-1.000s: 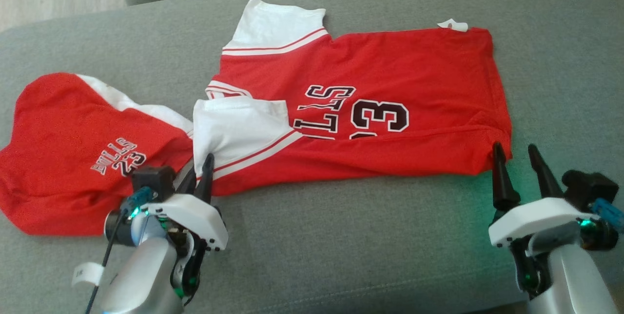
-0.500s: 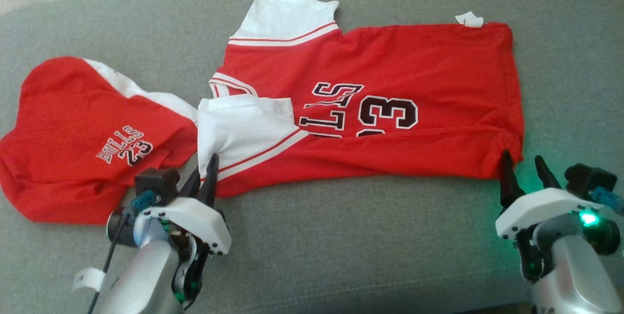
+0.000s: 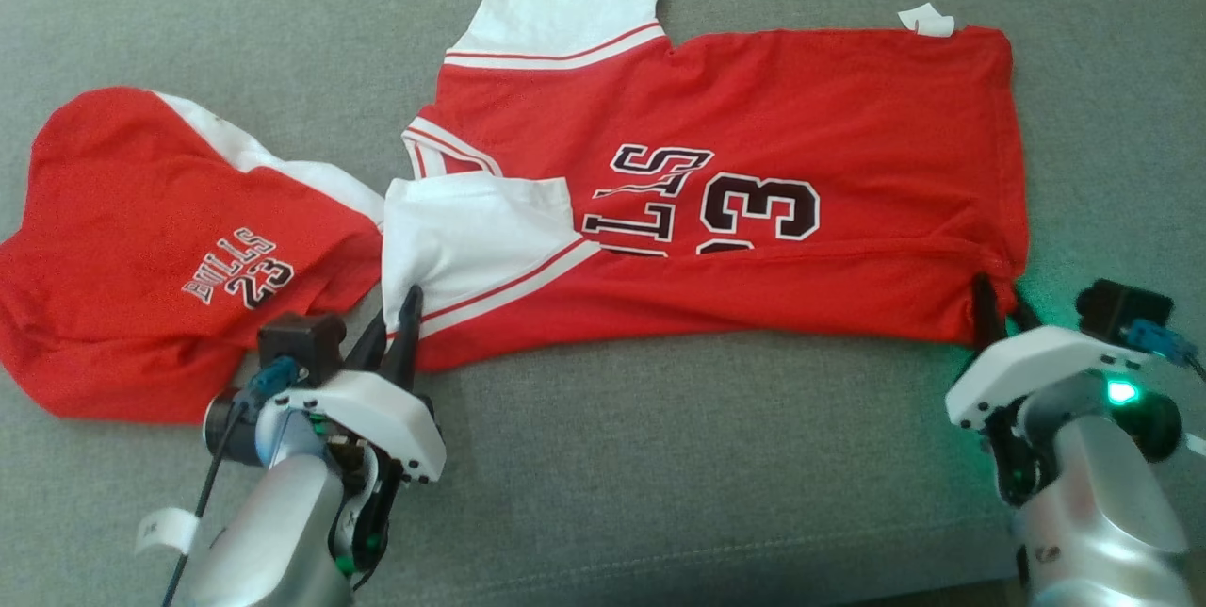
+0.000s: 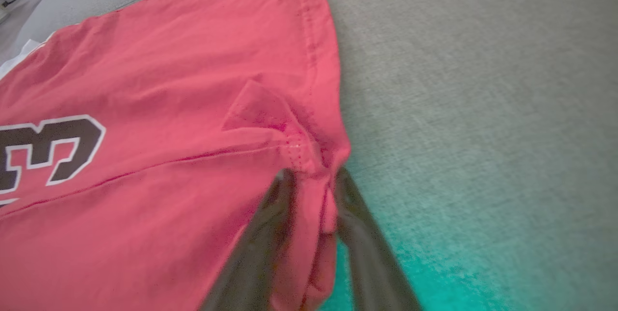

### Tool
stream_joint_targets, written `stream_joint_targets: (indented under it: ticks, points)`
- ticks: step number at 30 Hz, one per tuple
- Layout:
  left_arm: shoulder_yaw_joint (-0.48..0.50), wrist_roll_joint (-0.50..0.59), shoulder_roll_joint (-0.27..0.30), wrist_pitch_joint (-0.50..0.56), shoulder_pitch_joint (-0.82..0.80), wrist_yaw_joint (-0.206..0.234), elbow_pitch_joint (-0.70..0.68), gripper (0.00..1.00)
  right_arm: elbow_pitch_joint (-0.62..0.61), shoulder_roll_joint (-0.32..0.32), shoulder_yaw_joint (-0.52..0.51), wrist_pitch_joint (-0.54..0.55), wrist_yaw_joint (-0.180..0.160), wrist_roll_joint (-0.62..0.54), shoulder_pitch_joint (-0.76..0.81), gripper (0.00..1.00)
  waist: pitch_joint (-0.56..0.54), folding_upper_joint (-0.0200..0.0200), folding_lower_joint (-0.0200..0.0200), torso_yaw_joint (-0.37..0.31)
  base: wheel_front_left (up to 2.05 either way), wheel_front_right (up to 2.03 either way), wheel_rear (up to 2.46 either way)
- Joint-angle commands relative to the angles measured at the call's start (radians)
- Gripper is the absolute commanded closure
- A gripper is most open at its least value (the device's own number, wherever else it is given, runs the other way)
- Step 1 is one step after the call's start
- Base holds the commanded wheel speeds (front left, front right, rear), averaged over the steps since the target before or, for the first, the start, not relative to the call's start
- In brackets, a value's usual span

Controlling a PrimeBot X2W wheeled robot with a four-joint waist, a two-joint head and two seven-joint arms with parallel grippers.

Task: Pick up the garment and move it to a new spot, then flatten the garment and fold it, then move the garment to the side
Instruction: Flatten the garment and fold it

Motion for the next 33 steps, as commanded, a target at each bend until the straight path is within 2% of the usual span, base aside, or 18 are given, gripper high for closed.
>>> stream_joint_targets:
  ticks: [1,6,11,18,24,29,33]
  points:
    - [0.032,0.0,0.032,-0.004,-0.039,0.01,-0.026,1.0,-0.015,-0.003,0.029,0.001,-0.001,0.003,-0.031,1.0,-0.003,0.0,0.0,0.0,0.0,0.0,0.0]
    - [0.022,0.0,0.032,-0.007,-0.03,0.007,-0.011,1.0,-0.024,-0.003,0.037,0.03,-0.001,-0.019,-0.03,1.0,-0.03,0.0,0.0,0.0,0.0,0.0,0.0]
    - [0.008,0.0,0.036,-0.007,-0.008,0.003,0.001,1.0,-0.078,-0.017,0.053,0.133,-0.001,-0.041,-0.005,1.0,-0.078,0.0,0.0,0.002,0.0,0.0,0.0]
    - [-0.023,0.002,0.056,0.017,0.047,-0.01,-0.006,1.0,-0.209,-0.119,0.132,0.358,-0.001,0.047,0.063,1.0,-0.159,0.0,0.0,0.012,0.0,0.0,0.0]
    - [-0.063,0.0,0.083,0.081,0.118,-0.025,-0.055,1.0,-0.345,-0.221,0.186,0.566,-0.001,0.128,0.155,1.0,-0.218,0.0,0.0,0.024,0.0,0.0,0.0]
    - [-0.086,-0.01,0.108,0.14,0.175,-0.029,-0.126,1.0,-0.462,-0.261,0.189,0.685,-0.001,0.177,0.233,1.0,-0.23,0.0,0.0,0.027,0.0,0.0,0.0]
    - [-0.096,-0.018,0.119,0.17,0.197,-0.032,-0.156,1.0,-0.513,-0.262,0.17,0.719,-0.001,0.185,0.27,1.0,-0.23,0.0,0.0,0.029,0.0,0.0,0.0]
